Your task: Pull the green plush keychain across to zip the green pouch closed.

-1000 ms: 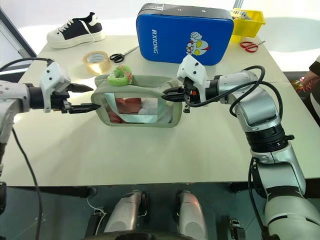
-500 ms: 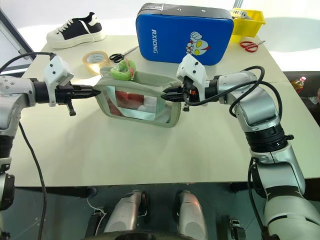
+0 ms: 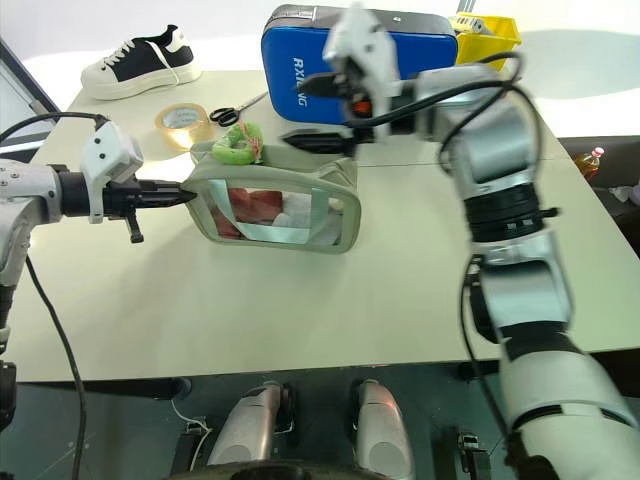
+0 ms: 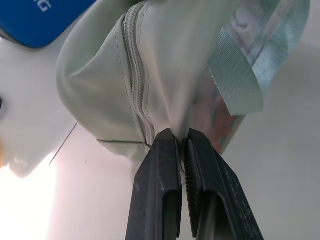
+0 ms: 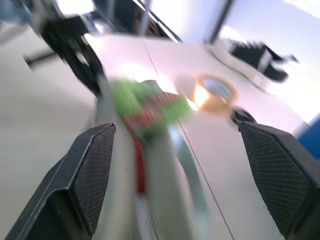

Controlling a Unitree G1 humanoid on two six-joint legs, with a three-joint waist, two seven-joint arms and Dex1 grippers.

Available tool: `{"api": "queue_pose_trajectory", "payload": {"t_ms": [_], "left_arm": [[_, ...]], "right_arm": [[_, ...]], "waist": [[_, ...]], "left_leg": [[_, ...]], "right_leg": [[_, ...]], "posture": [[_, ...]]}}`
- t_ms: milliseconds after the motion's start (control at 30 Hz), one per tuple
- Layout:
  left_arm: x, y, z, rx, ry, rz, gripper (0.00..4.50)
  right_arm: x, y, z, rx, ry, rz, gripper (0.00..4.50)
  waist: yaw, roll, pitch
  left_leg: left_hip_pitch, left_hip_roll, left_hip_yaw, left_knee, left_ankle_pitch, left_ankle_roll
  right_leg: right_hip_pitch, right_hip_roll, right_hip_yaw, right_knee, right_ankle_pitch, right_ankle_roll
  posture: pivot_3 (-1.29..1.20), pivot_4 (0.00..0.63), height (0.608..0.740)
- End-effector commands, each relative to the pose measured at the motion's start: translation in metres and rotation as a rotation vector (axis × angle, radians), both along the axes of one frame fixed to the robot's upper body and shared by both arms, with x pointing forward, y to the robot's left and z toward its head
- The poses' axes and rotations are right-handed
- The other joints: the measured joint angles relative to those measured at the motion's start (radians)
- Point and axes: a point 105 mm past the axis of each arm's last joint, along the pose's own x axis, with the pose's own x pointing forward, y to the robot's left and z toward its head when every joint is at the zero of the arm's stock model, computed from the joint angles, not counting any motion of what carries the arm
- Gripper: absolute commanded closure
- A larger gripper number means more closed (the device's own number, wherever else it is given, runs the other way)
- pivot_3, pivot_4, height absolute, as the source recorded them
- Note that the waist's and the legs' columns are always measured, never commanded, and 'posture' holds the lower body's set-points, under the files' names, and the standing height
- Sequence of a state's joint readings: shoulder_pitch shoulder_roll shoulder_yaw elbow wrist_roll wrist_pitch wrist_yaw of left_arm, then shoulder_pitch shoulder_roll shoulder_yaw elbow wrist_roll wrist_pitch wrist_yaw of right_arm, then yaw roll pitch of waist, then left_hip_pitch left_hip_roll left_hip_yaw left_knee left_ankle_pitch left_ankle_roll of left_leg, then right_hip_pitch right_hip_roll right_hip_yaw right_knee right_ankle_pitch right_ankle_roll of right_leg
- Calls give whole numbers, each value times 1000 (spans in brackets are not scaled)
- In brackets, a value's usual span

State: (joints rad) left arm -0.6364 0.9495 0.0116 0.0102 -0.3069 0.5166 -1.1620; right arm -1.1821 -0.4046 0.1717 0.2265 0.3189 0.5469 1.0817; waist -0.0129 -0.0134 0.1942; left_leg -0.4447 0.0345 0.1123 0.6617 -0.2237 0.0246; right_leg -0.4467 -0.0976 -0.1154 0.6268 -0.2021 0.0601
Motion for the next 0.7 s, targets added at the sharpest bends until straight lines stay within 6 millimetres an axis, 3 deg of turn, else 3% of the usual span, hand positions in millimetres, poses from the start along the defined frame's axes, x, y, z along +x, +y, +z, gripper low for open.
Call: {"api": "queue_pose_trajectory", "payload": {"t_ms": [33, 133, 233, 333, 533, 633, 700], "left_arm": [[-6, -8, 8, 2, -28, -42, 4500], [-8, -10, 7, 1, -25, -47, 4500], [-9, -8, 7, 3, -25, -38, 4500], [-11, -6, 5, 9, -27, -32, 4500], [-11, -6, 5, 7, -29, -27, 4500], [-9, -6, 5, 4, -30, -27, 4500], [-8, -7, 5, 1, -32, -28, 4500]], "right_arm": [[-4, 27, 7, 35, -60, 9, 427], [-4, 47, -6, 35, -54, 22, 427], [-1, 55, -21, -11, -70, 27, 427], [2, 54, -30, -27, -52, 27, 1292], [10, 46, -34, -40, -38, -3, 4268], [13, 42, -33, -49, -57, -23, 4399], [16, 32, -22, -35, -73, -53, 4399]], "waist": [[3, 0, 0], [2, 0, 0], [3, 0, 0], [2, -1, 0], [-1, 0, 0], [0, 0, 0], [1, 0, 0]], "left_leg": [[-1, 0, 0, 1, 0, 0], [0, -1, 0, 1, 0, 0], [0, -1, -1, 1, 0, 0], [0, -1, -1, 1, 0, 0], [0, -1, -1, 1, 0, 0], [0, -1, -1, 1, 0, 0], [0, -1, -1, 1, 0, 0]], "right_leg": [[0, 0, 0, 1, 0, 0], [0, 0, 0, 0, 0, 0], [1, 0, 0, 0, 0, 0], [1, 0, 0, 0, 0, 0], [1, 0, 0, 1, 0, 0], [1, 0, 0, 0, 0, 0], [1, 0, 0, 0, 0, 0]], "posture": [[0, 150, 740], [0, 150, 740], [0, 150, 740], [0, 150, 740], [0, 150, 740], [0, 150, 740], [0, 150, 740]]}}
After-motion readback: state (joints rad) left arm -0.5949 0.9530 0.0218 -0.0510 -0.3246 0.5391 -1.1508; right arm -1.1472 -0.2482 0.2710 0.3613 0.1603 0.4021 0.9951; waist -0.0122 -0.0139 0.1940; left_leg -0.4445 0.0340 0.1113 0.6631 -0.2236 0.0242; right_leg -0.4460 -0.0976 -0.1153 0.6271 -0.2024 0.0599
